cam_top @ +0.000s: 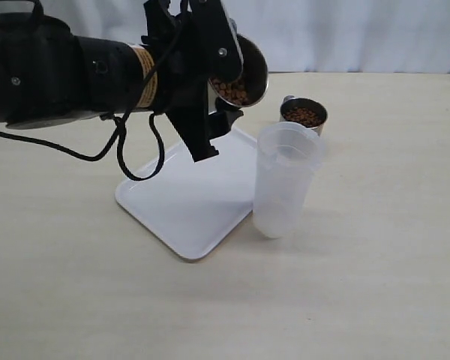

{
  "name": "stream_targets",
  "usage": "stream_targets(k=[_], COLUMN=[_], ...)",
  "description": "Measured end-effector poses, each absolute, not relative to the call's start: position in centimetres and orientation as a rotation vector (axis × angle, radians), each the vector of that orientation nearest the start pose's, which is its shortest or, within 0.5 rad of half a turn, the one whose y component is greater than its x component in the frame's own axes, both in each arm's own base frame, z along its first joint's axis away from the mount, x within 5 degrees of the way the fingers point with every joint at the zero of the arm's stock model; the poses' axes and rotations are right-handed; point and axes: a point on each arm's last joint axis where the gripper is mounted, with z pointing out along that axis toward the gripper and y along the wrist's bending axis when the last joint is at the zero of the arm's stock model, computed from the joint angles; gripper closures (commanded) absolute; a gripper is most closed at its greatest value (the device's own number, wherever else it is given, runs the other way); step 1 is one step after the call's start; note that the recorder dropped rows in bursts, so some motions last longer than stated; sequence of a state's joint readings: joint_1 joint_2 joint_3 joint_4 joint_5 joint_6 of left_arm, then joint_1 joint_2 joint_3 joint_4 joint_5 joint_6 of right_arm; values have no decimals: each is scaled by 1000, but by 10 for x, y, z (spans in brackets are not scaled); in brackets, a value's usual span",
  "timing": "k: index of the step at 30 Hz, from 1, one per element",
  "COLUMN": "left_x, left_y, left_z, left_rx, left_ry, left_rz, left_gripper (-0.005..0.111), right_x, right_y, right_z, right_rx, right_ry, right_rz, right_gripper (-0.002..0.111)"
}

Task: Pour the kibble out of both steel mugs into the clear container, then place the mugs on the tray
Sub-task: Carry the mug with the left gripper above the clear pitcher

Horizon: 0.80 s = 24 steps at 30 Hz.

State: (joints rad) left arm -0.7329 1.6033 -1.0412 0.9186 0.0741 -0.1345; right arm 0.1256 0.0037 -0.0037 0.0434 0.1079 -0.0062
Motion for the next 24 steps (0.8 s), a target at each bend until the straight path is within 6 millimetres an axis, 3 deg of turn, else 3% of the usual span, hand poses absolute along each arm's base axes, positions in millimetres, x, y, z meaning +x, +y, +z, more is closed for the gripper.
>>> stream_targets(k=[8,24], left_x=[273,272], left_y=[-228,-229], left_z=[259,258], left_rx=[1484,1484], left_ry=[1573,1583], left_rz=[237,233], left_gripper=[107,107], right_x=[56,56], right_y=[8,8], right_z=[204,204], right_rx=[-74,-74], right_ry=[1591,1591], right_rz=[130,130], right_gripper=[103,103])
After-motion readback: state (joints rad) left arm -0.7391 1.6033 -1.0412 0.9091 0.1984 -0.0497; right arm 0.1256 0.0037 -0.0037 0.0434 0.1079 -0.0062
